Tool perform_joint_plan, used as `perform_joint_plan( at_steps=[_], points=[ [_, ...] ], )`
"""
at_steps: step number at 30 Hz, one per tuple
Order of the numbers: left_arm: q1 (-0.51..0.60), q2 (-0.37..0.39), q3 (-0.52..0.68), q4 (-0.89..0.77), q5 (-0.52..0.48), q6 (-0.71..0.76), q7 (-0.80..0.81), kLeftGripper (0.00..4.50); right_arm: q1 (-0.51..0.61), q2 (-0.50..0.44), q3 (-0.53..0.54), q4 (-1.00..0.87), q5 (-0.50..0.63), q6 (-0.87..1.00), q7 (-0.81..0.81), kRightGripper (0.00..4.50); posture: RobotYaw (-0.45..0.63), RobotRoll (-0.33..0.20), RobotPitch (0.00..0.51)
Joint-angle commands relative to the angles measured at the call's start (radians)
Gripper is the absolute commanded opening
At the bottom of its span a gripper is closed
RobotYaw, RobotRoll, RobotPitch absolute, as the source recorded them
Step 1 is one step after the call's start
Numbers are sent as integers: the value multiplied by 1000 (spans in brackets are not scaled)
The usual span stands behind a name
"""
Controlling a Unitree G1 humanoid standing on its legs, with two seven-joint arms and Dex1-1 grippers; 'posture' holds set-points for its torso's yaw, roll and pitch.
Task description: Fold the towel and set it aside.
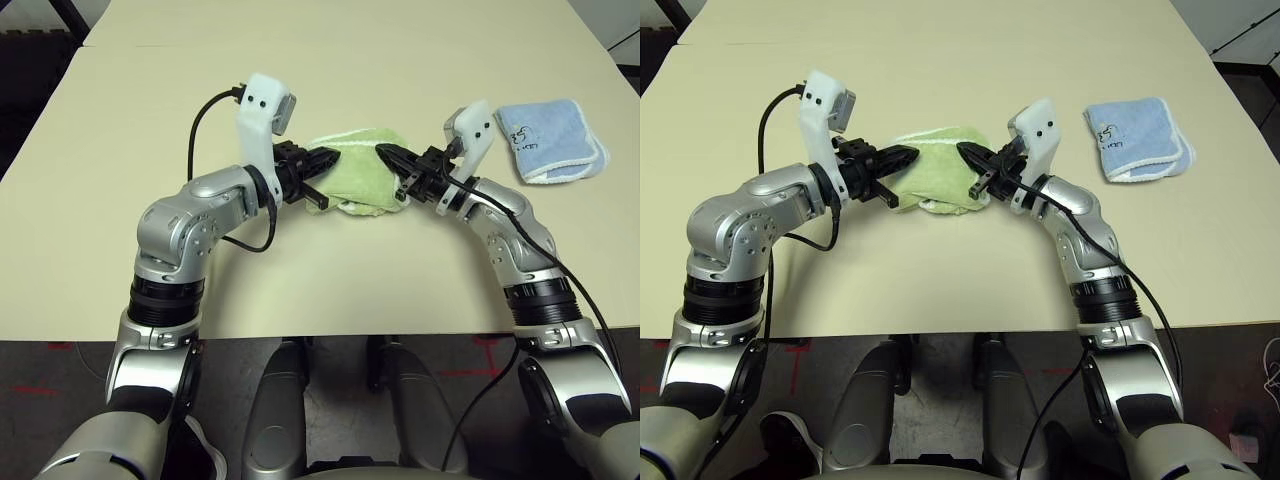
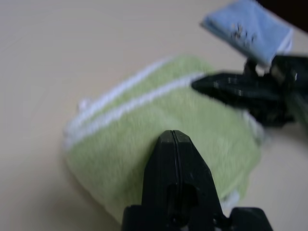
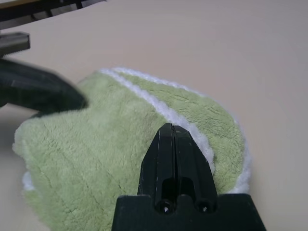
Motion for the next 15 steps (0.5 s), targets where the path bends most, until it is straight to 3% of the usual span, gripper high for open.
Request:
perform_joint_plan(
  at_steps=[1,15],
  points=[
    [35,20,-63,-24,58,-41,-29,33,22,-1,6,-9,-7,20,-5,0,22,0,292],
    [47,16,-49,31,148,-110,-43,33,21,12,7,-15,-14,16,-21,0,25,0,288]
  ],
)
